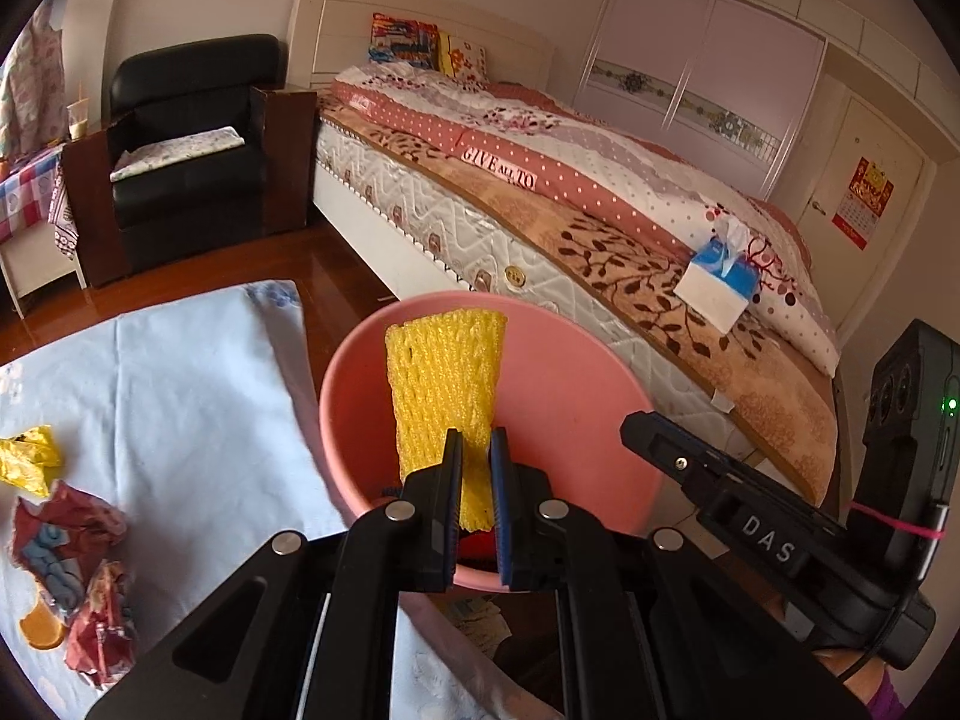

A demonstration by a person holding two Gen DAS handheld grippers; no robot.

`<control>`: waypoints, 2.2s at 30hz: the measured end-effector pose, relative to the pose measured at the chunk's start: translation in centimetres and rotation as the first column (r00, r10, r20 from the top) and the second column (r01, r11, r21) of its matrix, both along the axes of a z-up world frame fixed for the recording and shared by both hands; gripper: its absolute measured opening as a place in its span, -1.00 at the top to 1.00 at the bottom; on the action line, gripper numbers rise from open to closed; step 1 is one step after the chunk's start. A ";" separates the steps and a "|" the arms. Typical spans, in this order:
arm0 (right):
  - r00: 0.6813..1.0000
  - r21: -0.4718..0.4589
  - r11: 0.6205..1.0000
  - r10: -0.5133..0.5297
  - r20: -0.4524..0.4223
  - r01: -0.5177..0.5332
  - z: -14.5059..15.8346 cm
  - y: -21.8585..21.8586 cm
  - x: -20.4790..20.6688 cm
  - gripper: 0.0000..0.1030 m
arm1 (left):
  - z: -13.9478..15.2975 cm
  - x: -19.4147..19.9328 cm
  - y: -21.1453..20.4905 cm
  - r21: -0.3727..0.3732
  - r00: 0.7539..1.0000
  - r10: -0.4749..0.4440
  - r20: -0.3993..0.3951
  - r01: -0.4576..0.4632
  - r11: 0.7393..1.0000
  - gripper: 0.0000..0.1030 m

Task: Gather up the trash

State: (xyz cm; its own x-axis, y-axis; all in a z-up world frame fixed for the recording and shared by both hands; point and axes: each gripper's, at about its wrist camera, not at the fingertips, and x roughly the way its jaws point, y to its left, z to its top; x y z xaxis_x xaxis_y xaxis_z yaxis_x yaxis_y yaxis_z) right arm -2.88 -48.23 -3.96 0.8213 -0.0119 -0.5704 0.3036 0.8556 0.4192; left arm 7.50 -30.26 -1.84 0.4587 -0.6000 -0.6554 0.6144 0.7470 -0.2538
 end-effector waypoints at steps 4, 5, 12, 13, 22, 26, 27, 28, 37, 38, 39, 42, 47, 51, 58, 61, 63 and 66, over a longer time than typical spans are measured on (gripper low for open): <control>1.000 -0.003 1.000 -0.002 -0.012 0.002 -0.5 -0.1 0.0 0.79 | -0.6 0.2 -0.5 0.005 1.000 -0.004 -0.013 0.004 1.000 0.84; 1.000 -0.003 1.000 -0.001 -0.014 0.001 -0.6 -0.2 0.0 0.79 | -0.7 0.2 -0.6 0.007 1.000 -0.005 -0.015 0.006 1.000 0.84; 1.000 -0.007 1.000 0.020 -0.019 -0.020 -0.7 0.3 0.3 0.79 | -0.4 0.3 -0.6 -0.013 1.000 0.005 -0.021 -0.005 1.000 0.84; 1.000 -0.013 1.000 0.024 -0.018 -0.025 -0.6 0.5 0.4 0.79 | -0.1 0.3 -0.5 -0.020 1.000 0.006 -0.017 -0.007 1.000 0.84; 1.000 -0.047 0.999 0.016 -0.025 -0.017 -0.2 1.4 0.3 0.79 | 0.9 -0.2 0.0 -0.039 1.000 -0.003 0.004 0.003 0.999 0.84; 0.999 -0.060 0.998 0.032 -0.025 -0.033 0.2 2.0 0.2 0.79 | 1.5 -0.4 0.9 -0.063 1.000 0.006 0.007 -0.005 0.998 0.84; 0.999 -0.068 0.997 0.033 -0.026 -0.035 0.3 2.3 0.3 0.79 | 1.6 -0.4 1.0 -0.064 1.000 0.007 0.007 -0.007 0.998 0.84; 0.999 -0.069 0.997 0.034 -0.027 -0.036 0.3 2.4 0.3 0.79 | 1.7 -0.4 1.1 -0.065 1.000 0.009 0.009 -0.009 0.998 0.84; 0.999 -0.067 0.997 0.031 -0.023 -0.032 0.7 2.6 0.0 0.79 | 2.1 -0.4 1.7 -0.082 1.000 0.007 0.015 -0.006 0.997 0.84; 0.999 -0.064 0.997 0.036 -0.021 -0.038 0.8 2.7 0.0 0.79 | 2.2 -0.4 1.9 -0.087 1.000 0.008 0.015 -0.007 0.996 0.84; 0.999 -0.067 0.997 0.043 -0.019 -0.045 0.9 2.9 0.0 0.79 | 2.3 -0.4 2.0 -0.090 1.000 0.009 0.016 -0.008 0.996 0.84; 0.998 -0.070 0.995 0.067 -0.018 -0.068 1.0 3.6 0.1 0.79 | 2.6 -0.5 2.9 -0.101 1.000 0.017 0.017 -0.015 0.995 0.84; 0.996 -0.060 0.994 0.092 -0.021 -0.093 1.2 4.7 0.5 0.78 | 2.7 -0.6 4.6 -0.117 0.999 0.037 0.004 -0.036 0.992 0.84; 0.992 -0.058 0.991 0.122 -0.023 -0.123 1.3 5.6 0.8 0.78 | 3.3 -0.8 6.6 -0.140 0.998 0.061 0.006 -0.059 0.988 0.84; 0.979 -0.061 0.977 0.204 -0.022 -0.205 2.1 8.5 1.4 0.78 | 4.4 -1.4 12.0 -0.153 0.989 0.146 0.027 -0.140 0.978 0.84; 0.968 -0.049 0.966 0.252 -0.014 -0.252 2.3 10.2 1.7 0.77 | 4.9 -1.5 14.7 -0.160 0.981 0.190 0.033 -0.183 0.970 0.84; 0.961 -0.049 0.959 0.277 -0.011 -0.278 2.5 11.3 1.9 0.76 | 5.1 -1.6 16.5 -0.161 0.975 0.220 0.043 -0.210 0.964 0.84; 0.944 -0.059 0.943 0.329 -0.009 -0.329 2.8 13.5 2.3 0.45 | 5.5 -1.8 19.5 -0.153 0.960 0.270 0.073 -0.257 0.954 0.84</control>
